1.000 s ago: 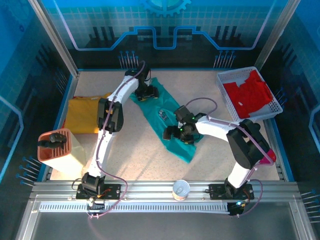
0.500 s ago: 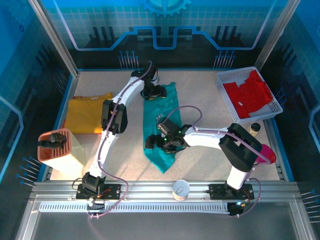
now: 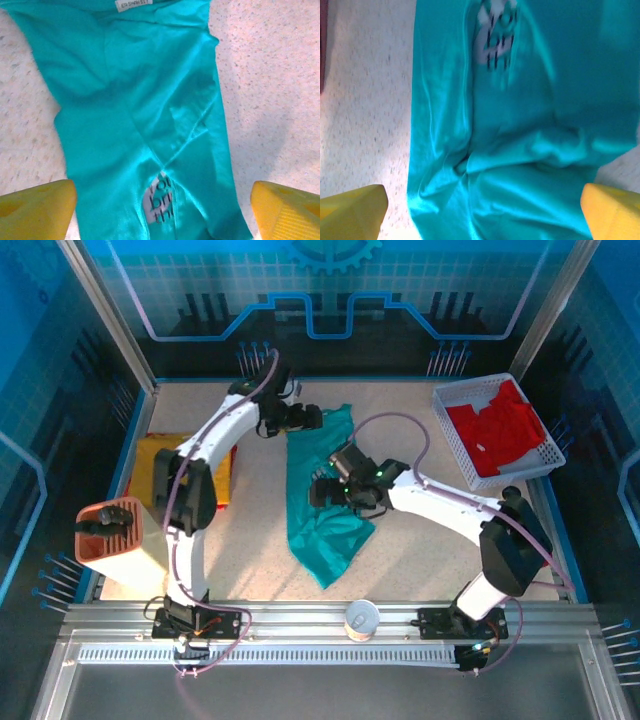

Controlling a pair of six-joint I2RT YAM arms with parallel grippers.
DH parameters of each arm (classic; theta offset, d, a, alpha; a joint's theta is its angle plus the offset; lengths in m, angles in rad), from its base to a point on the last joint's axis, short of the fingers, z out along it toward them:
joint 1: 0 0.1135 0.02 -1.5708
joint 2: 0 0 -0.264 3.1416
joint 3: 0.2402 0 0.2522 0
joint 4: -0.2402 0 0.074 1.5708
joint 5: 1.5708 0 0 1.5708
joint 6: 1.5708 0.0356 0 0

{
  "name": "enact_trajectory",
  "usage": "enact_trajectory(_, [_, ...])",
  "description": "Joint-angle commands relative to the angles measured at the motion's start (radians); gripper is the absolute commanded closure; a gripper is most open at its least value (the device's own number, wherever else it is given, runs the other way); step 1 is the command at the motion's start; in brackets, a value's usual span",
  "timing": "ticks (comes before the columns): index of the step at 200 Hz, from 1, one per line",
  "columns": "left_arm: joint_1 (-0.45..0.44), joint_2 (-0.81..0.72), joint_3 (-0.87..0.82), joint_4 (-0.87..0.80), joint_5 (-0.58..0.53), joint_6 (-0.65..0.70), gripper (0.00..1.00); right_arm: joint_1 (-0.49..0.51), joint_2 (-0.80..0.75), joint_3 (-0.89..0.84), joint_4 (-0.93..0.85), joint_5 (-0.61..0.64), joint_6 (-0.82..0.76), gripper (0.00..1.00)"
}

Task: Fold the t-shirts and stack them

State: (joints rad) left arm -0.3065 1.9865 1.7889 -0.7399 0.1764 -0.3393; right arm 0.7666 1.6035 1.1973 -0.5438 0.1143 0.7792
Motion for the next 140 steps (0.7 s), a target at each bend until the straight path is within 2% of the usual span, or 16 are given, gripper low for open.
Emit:
enact_trajectory(1, [0.018,-0.119,-0.21,0.129,-0.019,-0.052,0.07,-0.031,0.033,0.086,-0.083,0.075,-0.15,0.0])
enact_trajectory(21, [0.018,-0.242,-0.405,0.196,-0.024,-0.077,0.03,-0.047,0.078,0.176,-0.116,0.126,-0.233,0.0])
enact_trajectory(34, [0.018,-0.319,-0.519,0.237,-0.028,-0.092,0.01,-0.072,0.116,0.228,-0.119,0.092,-0.267,0.0])
enact_trajectory(55, [0.018,-0.435,-0.661,0.249,-0.039,-0.11,0.01,-0.118,0.205,0.337,-0.173,0.04,-0.265,0.0])
enact_trajectory(101, [0.017,-0.702,-0.913,0.232,-0.075,-0.164,0.01,-0.158,0.396,0.582,-0.311,0.066,-0.238,0.0])
enact_trajectory(116, [0.015,-0.785,-0.976,0.215,-0.082,-0.175,0.01,-0.158,0.434,0.616,-0.298,0.041,-0.267,0.1])
enact_trajectory(125, [0.012,-0.836,-1.014,0.215,-0.08,-0.187,0.01,-0.161,0.458,0.63,-0.286,0.028,-0.271,0.13])
enact_trajectory(134, [0.011,-0.877,-1.044,0.209,-0.08,-0.197,0.01,-0.164,0.478,0.648,-0.28,0.028,-0.267,0.1])
enact_trajectory(140, [0.011,-0.897,-1.061,0.2,-0.081,-0.201,0.01,-0.164,0.495,0.663,-0.281,0.024,-0.269,0.01])
